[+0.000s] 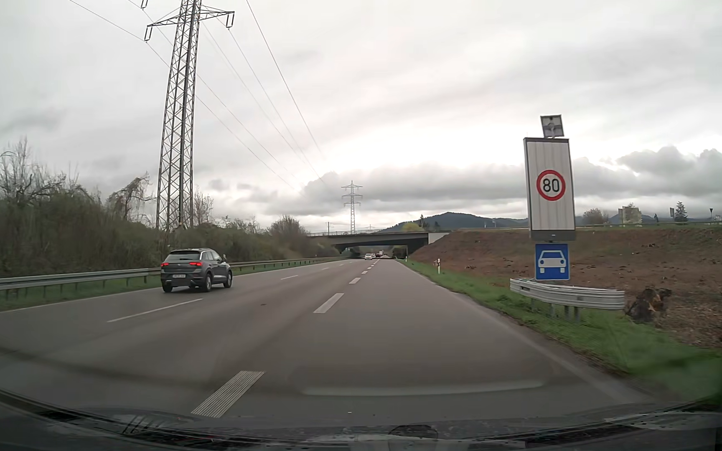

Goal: Follow the waypoints while adhering to traffic rules and regulations

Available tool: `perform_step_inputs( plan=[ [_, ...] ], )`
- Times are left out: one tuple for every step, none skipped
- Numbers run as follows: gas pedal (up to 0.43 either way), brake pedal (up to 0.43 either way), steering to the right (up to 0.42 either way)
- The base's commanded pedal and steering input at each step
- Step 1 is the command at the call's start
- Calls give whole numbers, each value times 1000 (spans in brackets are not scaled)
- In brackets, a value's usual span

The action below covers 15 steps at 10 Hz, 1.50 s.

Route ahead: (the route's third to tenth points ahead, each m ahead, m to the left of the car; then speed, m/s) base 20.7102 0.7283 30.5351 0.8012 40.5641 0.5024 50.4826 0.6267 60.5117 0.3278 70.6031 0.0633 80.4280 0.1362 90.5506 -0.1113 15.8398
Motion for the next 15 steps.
perform_step_inputs(
  plan=[
    [339, 0, 0],
    [339, 0, 0],
    [339, 0, 0],
    [339, 0, 0],
    [339, 0, 0],
    [339, 0, 0],
    [339, 0, 0],
    [339, 0, 0],
    [339, 0, 0],
    [339, 0, 0],
    [339, 0, 0],
    [339, 0, 0],
    [339, 0, 0],
    [339, 0, 0],
    [339, 0, -1]
  ],
)
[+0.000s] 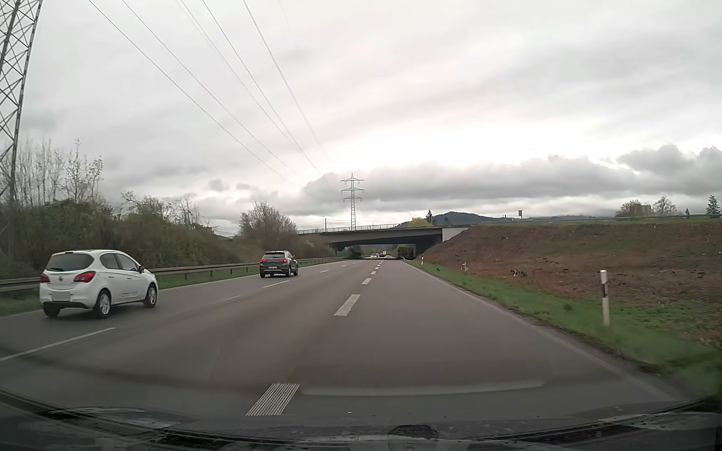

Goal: Follow the waypoints while adhering to traffic rules and regulations

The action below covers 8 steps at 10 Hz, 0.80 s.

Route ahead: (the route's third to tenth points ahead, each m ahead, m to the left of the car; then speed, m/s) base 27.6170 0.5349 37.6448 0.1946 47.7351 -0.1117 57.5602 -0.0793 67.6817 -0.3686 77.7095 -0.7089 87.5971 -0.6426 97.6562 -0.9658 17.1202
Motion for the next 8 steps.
perform_step_inputs(
  plan=[
    [339, 0, -1],
    [339, 0, -1],
    [339, 0, -1],
    [339, 0, -1],
    [339, 0, -1],
    [339, 0, -1],
    [339, 0, -1],
    [339, 0, -1]
  ],
)
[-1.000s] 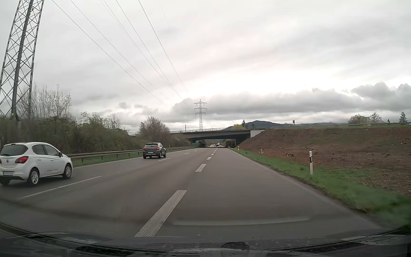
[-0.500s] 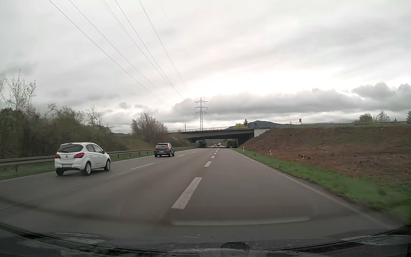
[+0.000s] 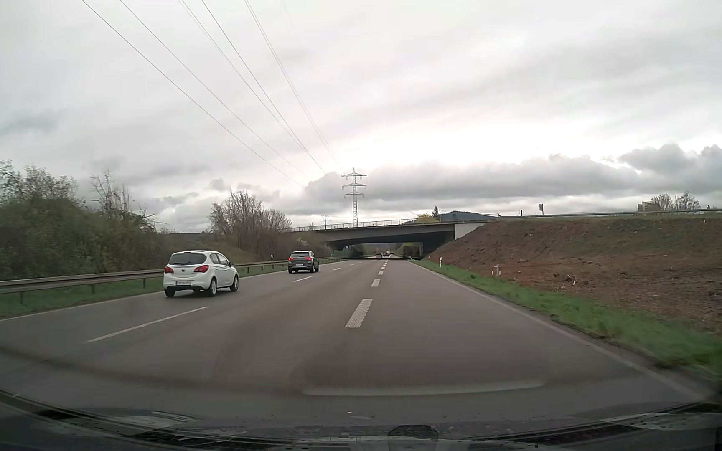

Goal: Follow the waypoints while adhering to traffic rules and regulations

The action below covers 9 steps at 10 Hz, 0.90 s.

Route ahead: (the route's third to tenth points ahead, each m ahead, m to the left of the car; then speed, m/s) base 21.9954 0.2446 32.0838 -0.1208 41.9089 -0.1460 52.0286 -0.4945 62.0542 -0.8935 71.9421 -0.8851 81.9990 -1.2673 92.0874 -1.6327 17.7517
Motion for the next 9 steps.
perform_step_inputs(
  plan=[
    [339, 0, -1],
    [339, 0, -1],
    [339, 0, -1],
    [339, 0, -1],
    [339, 0, -1],
    [339, 0, -1],
    [339, 0, -1],
    [339, 0, -1],
    [339, 0, -1]
  ],
)
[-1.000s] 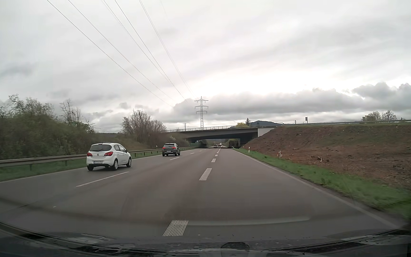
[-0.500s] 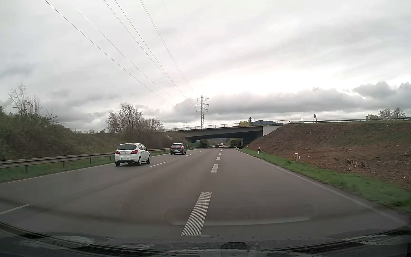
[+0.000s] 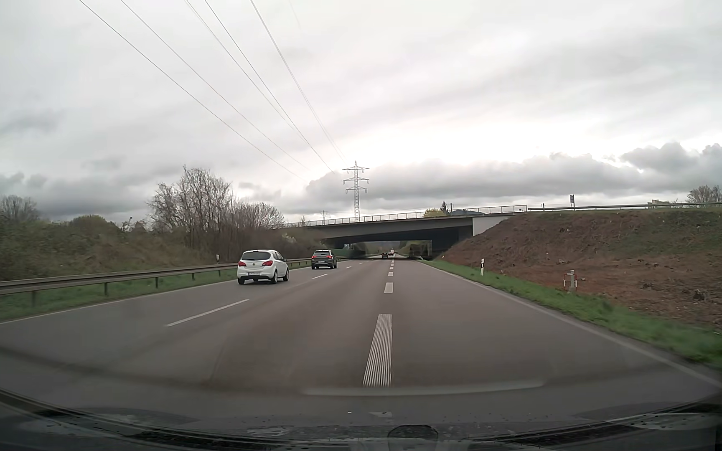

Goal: Follow the waypoints while adhering to traffic rules and regulations

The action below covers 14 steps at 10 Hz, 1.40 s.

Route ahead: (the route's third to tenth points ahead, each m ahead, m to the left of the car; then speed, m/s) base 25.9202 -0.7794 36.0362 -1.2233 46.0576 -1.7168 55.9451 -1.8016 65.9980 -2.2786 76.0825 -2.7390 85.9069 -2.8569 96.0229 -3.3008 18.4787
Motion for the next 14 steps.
perform_step_inputs(
  plan=[
    [339, 0, -1],
    [339, 0, -1],
    [331, 0, -1],
    [331, 0, -1],
    [331, 0, 0],
    [331, 0, 0],
    [319, 0, 0],
    [319, 0, 1],
    [311, 0, 2],
    [311, 0, 2],
    [311, 0, 3],
    [311, 0, 3],
    [311, 0, 3],
    [299, 0, 3]
  ],
)
